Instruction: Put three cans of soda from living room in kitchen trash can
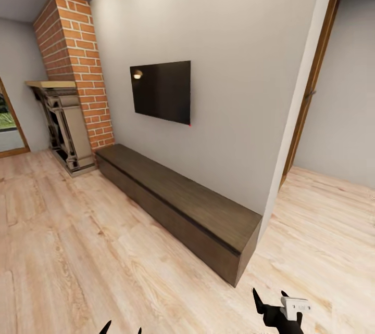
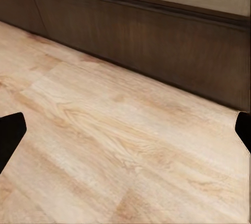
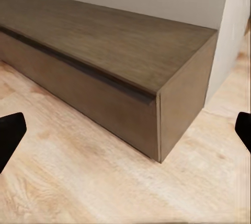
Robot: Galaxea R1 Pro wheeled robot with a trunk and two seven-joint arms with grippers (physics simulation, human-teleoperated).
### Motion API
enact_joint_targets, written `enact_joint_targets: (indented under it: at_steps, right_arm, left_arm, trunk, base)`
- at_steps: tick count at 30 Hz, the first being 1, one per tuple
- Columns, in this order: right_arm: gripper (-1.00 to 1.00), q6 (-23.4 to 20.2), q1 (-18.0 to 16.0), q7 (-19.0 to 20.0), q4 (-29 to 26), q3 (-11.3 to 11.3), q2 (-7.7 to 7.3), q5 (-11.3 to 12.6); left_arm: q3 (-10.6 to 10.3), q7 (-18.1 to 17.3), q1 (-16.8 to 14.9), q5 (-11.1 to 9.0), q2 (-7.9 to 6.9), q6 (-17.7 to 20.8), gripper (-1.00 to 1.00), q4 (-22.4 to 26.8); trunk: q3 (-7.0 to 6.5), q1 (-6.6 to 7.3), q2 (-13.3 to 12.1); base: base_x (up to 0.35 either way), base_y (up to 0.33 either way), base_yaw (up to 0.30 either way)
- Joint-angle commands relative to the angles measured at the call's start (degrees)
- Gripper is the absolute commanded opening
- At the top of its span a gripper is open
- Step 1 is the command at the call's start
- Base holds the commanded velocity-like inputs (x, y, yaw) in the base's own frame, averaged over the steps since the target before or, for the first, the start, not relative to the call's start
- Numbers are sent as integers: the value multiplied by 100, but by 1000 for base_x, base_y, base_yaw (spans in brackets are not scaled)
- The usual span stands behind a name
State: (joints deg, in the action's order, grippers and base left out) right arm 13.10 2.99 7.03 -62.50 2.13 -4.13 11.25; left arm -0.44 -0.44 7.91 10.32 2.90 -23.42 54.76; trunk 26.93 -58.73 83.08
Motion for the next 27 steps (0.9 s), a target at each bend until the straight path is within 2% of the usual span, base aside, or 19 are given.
enact_joint_targets:
  at_steps: [1, 9, 21, 27]
  right_arm:
    - [100, 0, 0, 0, 0, 1, 0, 0]
    - [100, 13, 0, 0, 1, -4, 0, -3]
    - [100, 44, 0, 0, 9, -38, 16, 3]
    - [100, 44, 0, 0, 11, -30, 17, 14]
  left_arm:
    - [0, 0, 0, 3, 0, -3, 100, 0]
    - [0, 0, 0, 12, 0, -12, 100, 0]
    - [0, 0, 0, 14, 0, -13, 100, 0]
    - [-11, 0, 0, 21, 0, -13, 100, 0]
  trunk:
    - [0, 0, 0]
    - [0, 0, 0]
    - [0, 0, 0]
    - [0, 0, 0]
  base:
    - [0, 0, -251]
    - [0, 0, -235]
    - [0, 0, -58]
    - [0, 0, -199]
